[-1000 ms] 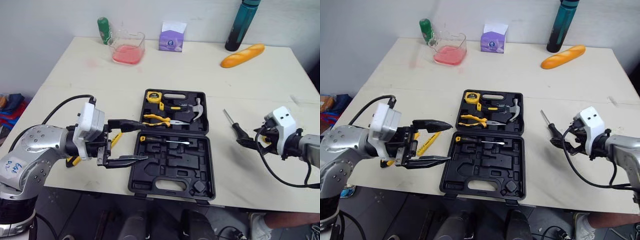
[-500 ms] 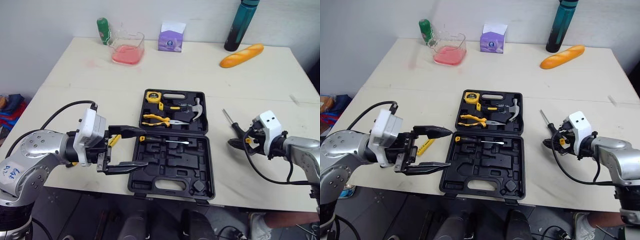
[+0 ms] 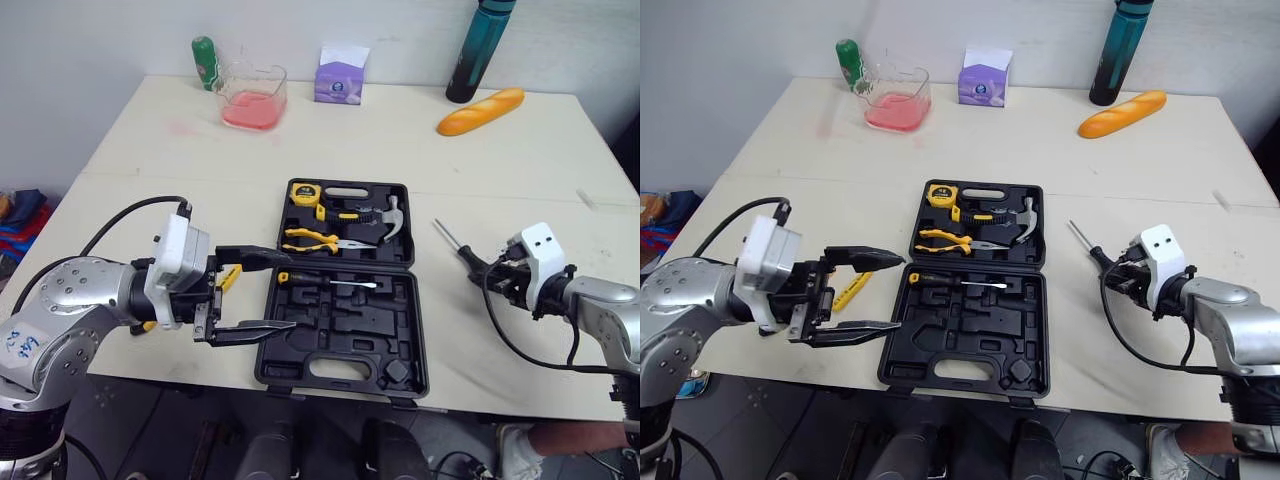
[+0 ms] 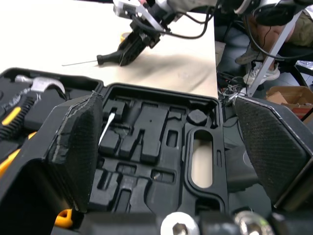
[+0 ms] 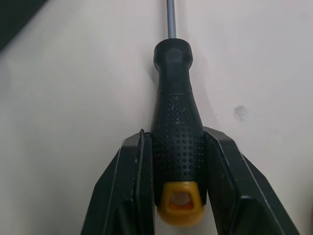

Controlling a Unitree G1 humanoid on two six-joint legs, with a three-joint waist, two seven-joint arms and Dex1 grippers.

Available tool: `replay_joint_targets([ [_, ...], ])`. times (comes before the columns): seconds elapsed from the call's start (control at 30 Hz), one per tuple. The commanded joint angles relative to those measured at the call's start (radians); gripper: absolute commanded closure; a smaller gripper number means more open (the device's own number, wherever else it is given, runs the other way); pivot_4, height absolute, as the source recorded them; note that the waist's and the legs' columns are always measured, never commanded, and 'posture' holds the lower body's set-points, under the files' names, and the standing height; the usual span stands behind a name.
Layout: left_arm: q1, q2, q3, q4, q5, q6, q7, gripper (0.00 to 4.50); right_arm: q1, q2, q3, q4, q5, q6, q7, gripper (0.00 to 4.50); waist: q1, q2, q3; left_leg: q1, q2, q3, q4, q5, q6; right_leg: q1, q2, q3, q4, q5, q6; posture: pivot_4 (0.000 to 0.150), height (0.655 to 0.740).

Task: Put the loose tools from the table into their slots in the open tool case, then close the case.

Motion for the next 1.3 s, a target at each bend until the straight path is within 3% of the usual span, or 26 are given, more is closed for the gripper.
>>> replay_joint_targets([
  [0.03, -0.017, 0.016, 0.025, -0.002, -0.012, -0.011, -0.022, 0.0, -0.022, -0.028, -0.052, -0.016, -0.017, -0.152, 0.074, 3.52, -0.001, 0.0, 0.0, 0.0, 0.0, 0.0, 0.0, 0.0, 0.0, 0.0, 0.0, 0.0, 0.0, 0.0, 0.0, 0.15, 0.74],
  [0.3, 0.055, 0.041, 0.033, 0.044, 0.06, -0.064, -0.087, 0.0, -0.165, -0.127, 0.029, -0.028, -0.004, -0.306, 0.384, 3.52, -0.007, 0.0, 0.0, 0.001, 0.001, 0.003, -0.001, 0.0, 0.0, -0.001, 0.001, 0.002, 0.001, 0.0, 0.0, 0.15, 0.74],
  [0.43, 0.131, 0.051, 0.061, 0.07, 0.119, -0.126, -0.112, 0.0, -0.294, -0.135, 0.106, -0.106, 0.069, -0.145, 0.498, 3.52, -0.011, 0.0, 0.0, 0.002, 0.001, 0.003, -0.001, 0.0, 0.0, -0.001, 0.001, 0.003, 0.0, 0.0, 0.0, 0.15, 0.74],
  [0.53, 0.198, 0.054, 0.071, 0.101, 0.206, -0.219, -0.137, 0.0, -0.334, -0.162, 0.205, -0.173, 0.022, -0.151, 0.583, 3.52, -0.012, 0.0, 0.0, 0.001, 0.001, 0.002, -0.001, 0.0, 0.0, -0.002, 0.001, 0.002, -0.001, 0.0, 0.0, 0.15, 0.74],
  [0.93, 0.328, 0.046, 0.132, 0.044, 0.187, -0.181, -0.092, 0.0, -0.394, -0.111, 0.448, -0.322, -0.107, -0.102, 0.597, 3.52, -0.007, 0.0, 0.0, 0.0, 0.0, 0.001, -0.002, -0.001, -0.001, -0.002, 0.0, 0.001, -0.002, 0.0, 0.0, 0.15, 0.74],
  [1.3, 0.385, 0.034, 0.149, -0.011, 0.19, -0.161, -0.043, 0.0, -0.393, -0.064, 0.549, -0.362, -0.222, -0.055, 0.537, 3.52, -0.012, 0.0, 0.0, 0.0, 0.0, 0.001, -0.001, -0.001, -0.001, -0.002, 0.0, 0.001, -0.001, 0.0, 0.0, 0.15, 0.74],
])
